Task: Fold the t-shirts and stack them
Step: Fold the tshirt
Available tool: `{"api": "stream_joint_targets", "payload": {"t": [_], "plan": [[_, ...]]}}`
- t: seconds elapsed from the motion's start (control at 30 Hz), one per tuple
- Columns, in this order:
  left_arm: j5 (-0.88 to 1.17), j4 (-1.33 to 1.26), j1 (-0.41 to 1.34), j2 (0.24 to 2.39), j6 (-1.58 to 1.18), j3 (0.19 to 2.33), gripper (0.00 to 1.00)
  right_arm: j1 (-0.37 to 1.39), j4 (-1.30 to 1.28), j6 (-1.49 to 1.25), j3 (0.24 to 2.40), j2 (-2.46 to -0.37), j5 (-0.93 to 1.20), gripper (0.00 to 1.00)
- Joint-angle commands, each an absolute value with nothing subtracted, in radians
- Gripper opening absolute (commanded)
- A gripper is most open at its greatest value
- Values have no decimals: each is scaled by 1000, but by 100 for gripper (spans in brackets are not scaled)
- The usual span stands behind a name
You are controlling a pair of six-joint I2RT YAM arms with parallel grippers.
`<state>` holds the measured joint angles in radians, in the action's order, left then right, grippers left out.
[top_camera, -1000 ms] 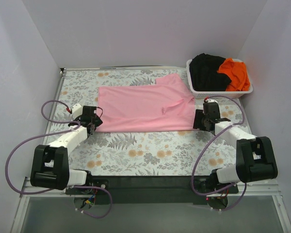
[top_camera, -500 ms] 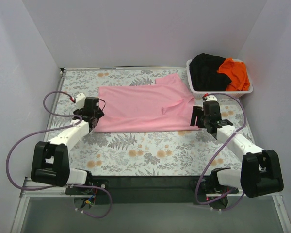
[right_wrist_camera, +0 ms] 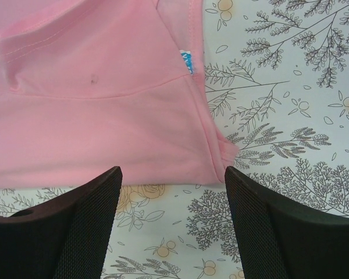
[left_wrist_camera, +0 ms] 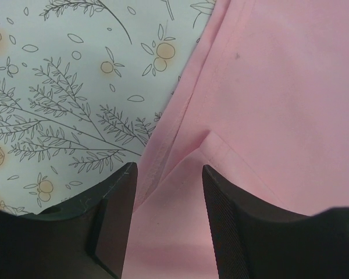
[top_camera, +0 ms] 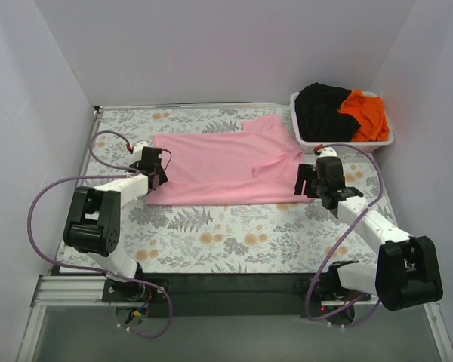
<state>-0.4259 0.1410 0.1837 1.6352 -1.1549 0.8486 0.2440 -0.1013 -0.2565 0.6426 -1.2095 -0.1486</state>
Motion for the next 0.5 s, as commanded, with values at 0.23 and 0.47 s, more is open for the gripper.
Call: {"api": "stream_joint_targets", "payload": {"t": [0.23, 0.47], "plan": [[-402, 66, 186, 1658, -1126, 905, 47, 258, -46, -245, 629, -1206, -132, 65], [-402, 48, 184, 1648, -1129, 904, 47, 267, -38, -244, 632, -1229, -130, 65]]}}
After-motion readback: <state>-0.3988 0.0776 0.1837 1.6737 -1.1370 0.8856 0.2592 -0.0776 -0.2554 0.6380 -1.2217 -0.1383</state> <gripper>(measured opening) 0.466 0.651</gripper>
